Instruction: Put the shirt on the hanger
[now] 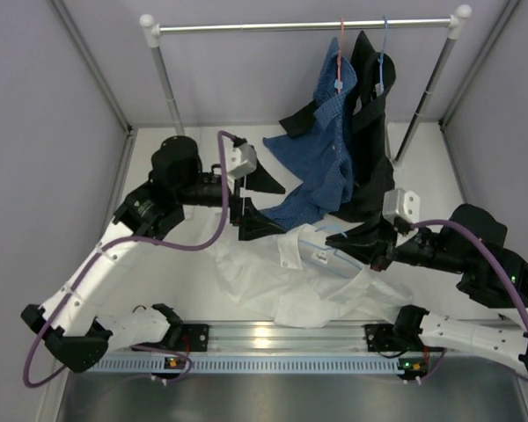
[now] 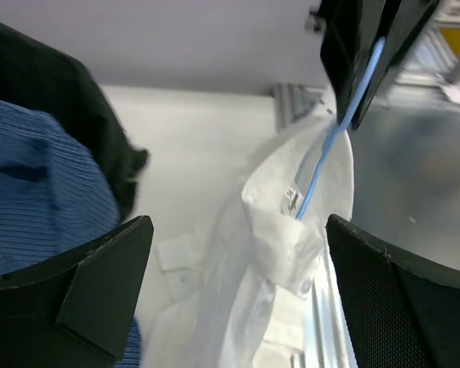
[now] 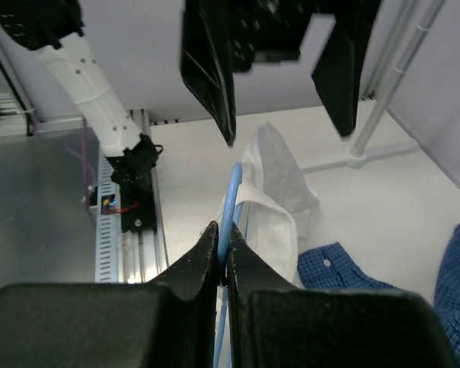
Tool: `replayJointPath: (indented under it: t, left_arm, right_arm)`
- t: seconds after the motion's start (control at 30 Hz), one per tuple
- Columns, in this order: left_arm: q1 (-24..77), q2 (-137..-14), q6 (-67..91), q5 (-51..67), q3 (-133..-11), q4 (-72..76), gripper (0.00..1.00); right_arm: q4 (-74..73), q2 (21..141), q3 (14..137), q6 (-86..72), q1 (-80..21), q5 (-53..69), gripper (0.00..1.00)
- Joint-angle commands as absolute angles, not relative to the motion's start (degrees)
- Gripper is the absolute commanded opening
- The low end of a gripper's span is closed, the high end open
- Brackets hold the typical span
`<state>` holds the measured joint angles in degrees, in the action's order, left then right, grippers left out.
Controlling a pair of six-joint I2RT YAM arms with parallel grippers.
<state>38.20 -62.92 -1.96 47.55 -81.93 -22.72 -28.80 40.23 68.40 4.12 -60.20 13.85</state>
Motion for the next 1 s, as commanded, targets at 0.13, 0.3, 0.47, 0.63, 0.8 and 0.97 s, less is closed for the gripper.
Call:
replayJointPath:
  t: [0.13, 0.3, 0.47, 0.63, 0.8, 0.97]
  left_arm:
    - [38.14, -67.23, -9.75, 69.34, -79.63, -30.67, 0.98]
    - [38.14, -72.77, -9.14, 80.74, -80.95, -30.67, 0.98]
    - [38.23, -74.27, -9.76, 83.94, -79.46, -30.67, 0.98]
    - [38.14, -75.58, -6.34, 76.83, -79.98, -30.59, 0.98]
    - [38.76, -78.66, -2.73, 78.65, -81.21, -30.67, 0.96]
    - [39.64, -75.15, -4.74, 79.72, -81.65, -30.85, 0.9]
  right_arm:
    - [-27.77, 39.2, 67.94, 7.12, -60.12, 24.61, 0.0]
    - [-28.3, 40.34, 68.29, 8.09, -60.12, 23.04, 0.0]
    - [-28.04, 39.55, 68.29, 7.91, -60.12, 20.04, 0.0]
    - [-27.95, 39.72, 69.52, 8.17, -60.12, 19.34, 0.0]
    - [-28.04, 41.57, 70.14, 8.35, -60.21, 17.85, 0.0]
    - [-27.69, 42.98, 69.0, 9.49, -60.12, 13.11, 0.0]
